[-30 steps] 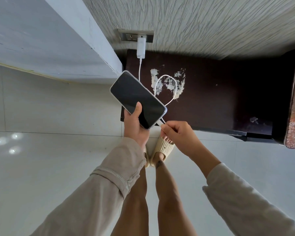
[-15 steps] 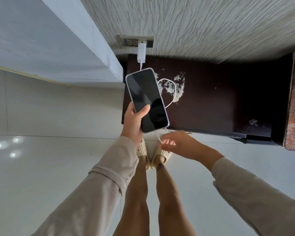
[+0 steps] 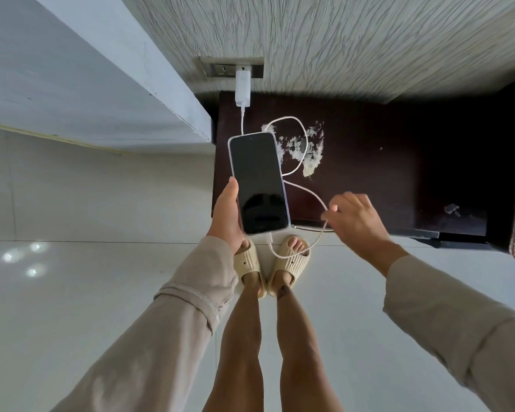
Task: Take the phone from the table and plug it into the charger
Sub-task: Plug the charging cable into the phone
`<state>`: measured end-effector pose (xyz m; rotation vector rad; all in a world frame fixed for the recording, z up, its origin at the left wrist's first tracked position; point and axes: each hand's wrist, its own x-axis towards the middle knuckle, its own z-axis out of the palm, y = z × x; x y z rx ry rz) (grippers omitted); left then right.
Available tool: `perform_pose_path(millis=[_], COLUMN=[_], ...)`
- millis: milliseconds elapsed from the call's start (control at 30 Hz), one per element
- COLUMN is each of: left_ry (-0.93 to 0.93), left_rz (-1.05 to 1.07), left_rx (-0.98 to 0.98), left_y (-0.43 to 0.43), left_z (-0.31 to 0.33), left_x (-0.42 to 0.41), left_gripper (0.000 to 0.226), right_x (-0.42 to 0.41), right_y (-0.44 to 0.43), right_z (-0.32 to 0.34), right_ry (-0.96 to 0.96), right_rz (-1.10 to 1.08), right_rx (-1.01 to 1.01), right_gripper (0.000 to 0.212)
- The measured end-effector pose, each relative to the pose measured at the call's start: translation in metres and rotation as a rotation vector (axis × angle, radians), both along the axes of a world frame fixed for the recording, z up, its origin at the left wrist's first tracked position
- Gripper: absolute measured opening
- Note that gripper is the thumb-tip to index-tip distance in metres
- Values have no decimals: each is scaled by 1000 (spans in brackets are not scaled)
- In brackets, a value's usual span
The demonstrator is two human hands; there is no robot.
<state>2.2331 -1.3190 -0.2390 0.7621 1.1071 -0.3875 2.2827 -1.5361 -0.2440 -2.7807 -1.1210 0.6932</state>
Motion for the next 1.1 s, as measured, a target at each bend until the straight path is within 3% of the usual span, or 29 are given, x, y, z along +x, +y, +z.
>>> perform_pose_path(millis=[133,333,500,767,900,1100], left_ry=[30,129,186,247,192,143], left_rz=[-7,-160,-259,-303,-463,-701], left_rx=[60,118,230,230,439,551], left_y=[-6,-23,-31,-23,-22,-22], left_z=[-25,-78,-124,-153,-149,-127], left_x=[10,34,49,58,59,51], left_gripper=[38,39,44,42,43,36], right_x=[6,9,5,-4,-6,-2], right_y=[7,6,3,10,15,16], right_z=[-24,-59,-85,-107,-111,-110], right_ry=[126,370,458,493,564,713], right_rz=[-171,-731,-851,-979,-1104,-1336], right_rx=[-1,244,271,296,302,335], right_gripper=[26,23,21,23,25,23])
